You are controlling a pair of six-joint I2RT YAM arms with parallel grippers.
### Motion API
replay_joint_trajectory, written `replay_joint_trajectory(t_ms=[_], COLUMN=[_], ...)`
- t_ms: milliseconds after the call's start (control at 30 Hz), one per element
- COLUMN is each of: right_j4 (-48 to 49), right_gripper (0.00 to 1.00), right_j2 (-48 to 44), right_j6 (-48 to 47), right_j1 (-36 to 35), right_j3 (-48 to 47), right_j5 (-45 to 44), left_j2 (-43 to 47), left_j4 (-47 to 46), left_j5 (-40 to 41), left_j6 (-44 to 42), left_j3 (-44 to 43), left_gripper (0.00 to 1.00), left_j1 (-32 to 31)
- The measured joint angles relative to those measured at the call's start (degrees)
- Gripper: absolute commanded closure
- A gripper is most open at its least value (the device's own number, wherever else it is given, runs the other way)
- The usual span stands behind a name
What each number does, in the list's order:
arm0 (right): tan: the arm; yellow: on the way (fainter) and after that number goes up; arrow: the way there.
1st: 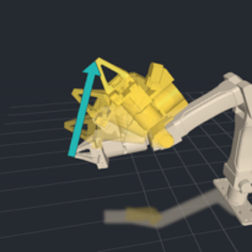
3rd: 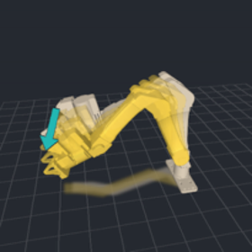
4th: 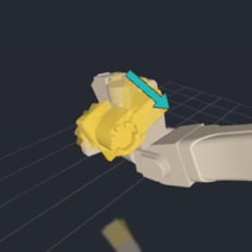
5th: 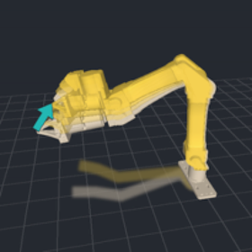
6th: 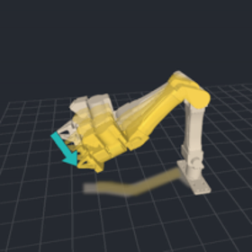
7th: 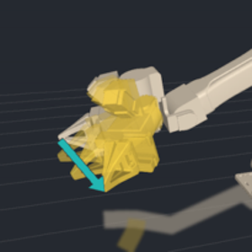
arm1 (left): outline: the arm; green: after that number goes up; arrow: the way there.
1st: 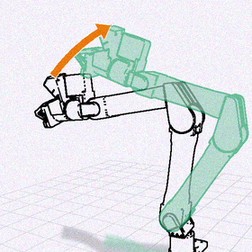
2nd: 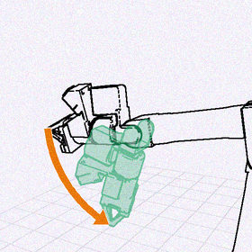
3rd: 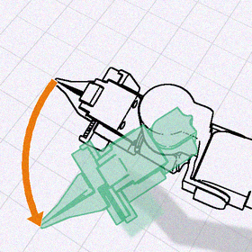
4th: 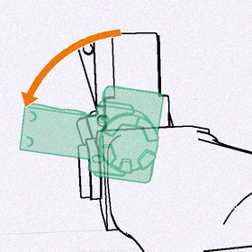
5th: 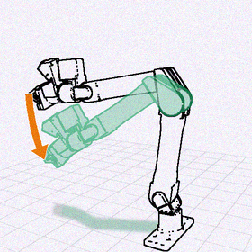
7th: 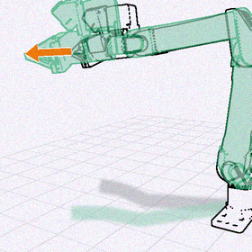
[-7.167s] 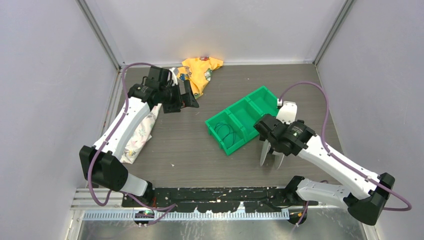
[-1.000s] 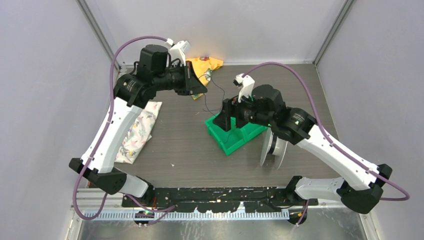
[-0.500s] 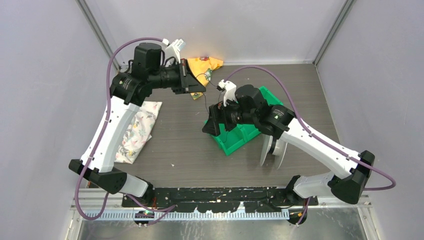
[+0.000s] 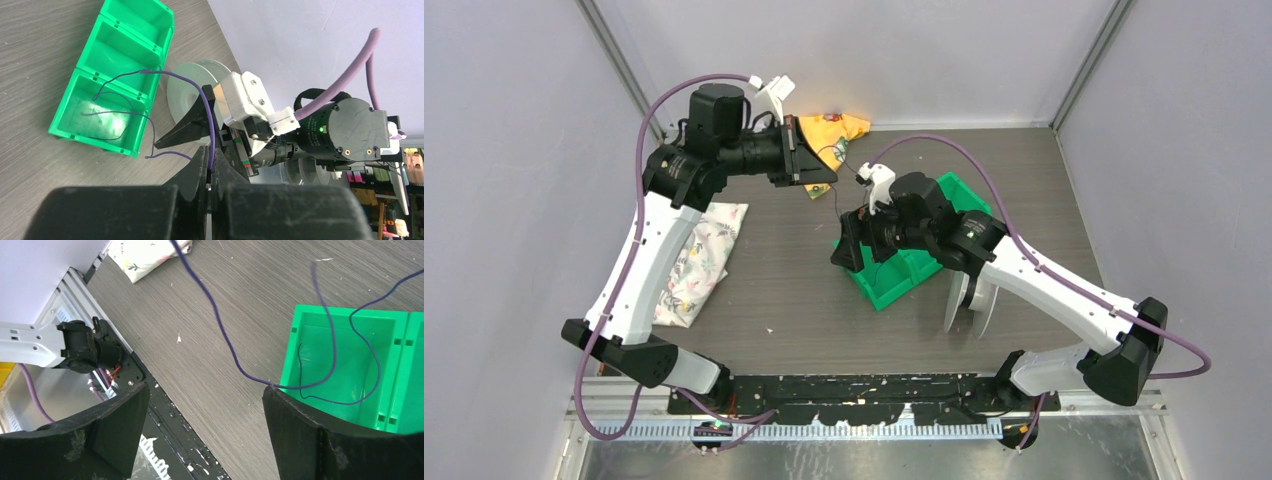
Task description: Wrap the cables
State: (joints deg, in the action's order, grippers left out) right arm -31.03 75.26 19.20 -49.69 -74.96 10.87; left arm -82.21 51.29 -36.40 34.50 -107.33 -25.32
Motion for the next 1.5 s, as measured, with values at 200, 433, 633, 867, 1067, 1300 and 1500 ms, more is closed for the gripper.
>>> replay_joint_trajectory(t_ms=[200, 433, 633, 867, 1067, 1300, 1500], right_j4=[0.63, 1.75, 3.63, 5.46, 6.27, 6.43, 6.62], right_gripper=[0.11, 0.11, 0.11, 0.11, 0.11, 0.12, 0.14], right_j2=[-0.02, -0.44, -2.14, -2.69, -3.78, -5.25, -5.29], right_j6=[-0.04, 0.13, 0.44, 1.31, 2.40, 2.45, 2.89], right_j1=[0.00, 0.00, 0.00, 0.00, 0.00, 0.00, 0.00], right_j3=[1.14, 1.14, 1.14, 1.66, 2.62, 2.62, 2.64], right_j5=[-2.45, -3.76, -4.31, -5.14, -5.70, -6.34, -6.29], left_j2=[0.00, 0.04, 0.04, 0.26, 0.68, 0.79, 0.92], left_j4=[-0.52, -1.29, -1.31, -1.33, -1.36, -1.75, -1.81], left_j5=[-1.05, -1.40, -1.38, -1.38, -1.33, -1.38, -1.36], left_j6=[0.07, 0.46, 0.46, 0.42, 0.42, 0.44, 0.44], left_j3=[0.13, 1.25, 1.31, 1.73, 2.16, 2.16, 2.78], left_gripper=[0.99, 0.99, 1.00, 1.00, 1.00, 0.99, 1.00], left_j1=[0.11, 0.17, 0.22, 0.22, 0.22, 0.22, 0.22])
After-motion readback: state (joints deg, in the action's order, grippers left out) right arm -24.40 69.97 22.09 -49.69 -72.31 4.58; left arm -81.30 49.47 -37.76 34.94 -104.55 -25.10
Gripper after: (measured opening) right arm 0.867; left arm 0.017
